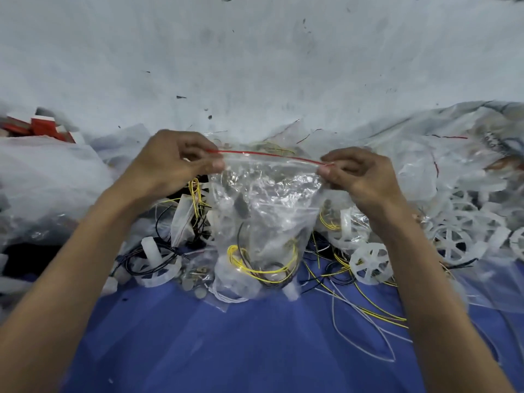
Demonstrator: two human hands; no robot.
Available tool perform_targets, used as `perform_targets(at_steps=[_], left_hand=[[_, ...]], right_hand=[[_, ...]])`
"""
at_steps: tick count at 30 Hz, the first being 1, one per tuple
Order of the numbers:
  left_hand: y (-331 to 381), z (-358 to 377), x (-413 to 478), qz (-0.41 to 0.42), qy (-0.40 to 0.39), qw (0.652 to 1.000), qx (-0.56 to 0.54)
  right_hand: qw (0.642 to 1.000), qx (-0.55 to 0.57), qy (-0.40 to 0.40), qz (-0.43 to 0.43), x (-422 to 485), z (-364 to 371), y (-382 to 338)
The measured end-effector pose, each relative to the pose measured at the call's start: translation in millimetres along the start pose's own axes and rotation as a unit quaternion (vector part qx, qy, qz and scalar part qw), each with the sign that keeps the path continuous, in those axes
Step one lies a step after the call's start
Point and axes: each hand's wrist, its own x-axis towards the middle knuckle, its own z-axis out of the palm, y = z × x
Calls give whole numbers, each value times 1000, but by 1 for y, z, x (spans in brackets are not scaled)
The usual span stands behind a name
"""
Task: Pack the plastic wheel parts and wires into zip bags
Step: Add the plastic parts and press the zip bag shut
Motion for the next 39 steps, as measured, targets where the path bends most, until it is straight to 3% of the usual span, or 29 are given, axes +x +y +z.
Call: perform_targets(at_steps=[4,11,14,17,19,22,26,30,35,37,39], left_hand=[[-9,1,3,-44,9,999,-16],[-1,-2,4,-16,-32,998,-57],[10,-11,11,-16,-28,999,-35],[18,-18,15,-27,-71,997,-8],[22,-18,14,-34,-109,993,22],[22,-18,10,-33,-106,993,25],[18,-18,8,-4,-97,995,7],[19,-21,5,36,-120,992,20],[24,-15,1,86,-122,989,20],[25,-14,0,91,-111,989,26],[25,-18,-1,84,-91,992,6]], right_hand=[[998,2,-1,57,1,-5,9],[1000,-10,-25,12,-1,-6,8],[999,-25,17,-24,1,-2,6],[995,-43,71,-56,3,10,3],[990,-103,18,-90,2,16,3],[976,-160,-100,-107,0,13,6],[979,-171,-102,-48,-2,3,8],[975,-154,-157,12,-6,-12,-8],[919,-258,-294,43,-12,-20,-31],[945,-160,-285,-7,-13,-17,-33],[972,17,-231,-38,-13,-11,-28]])
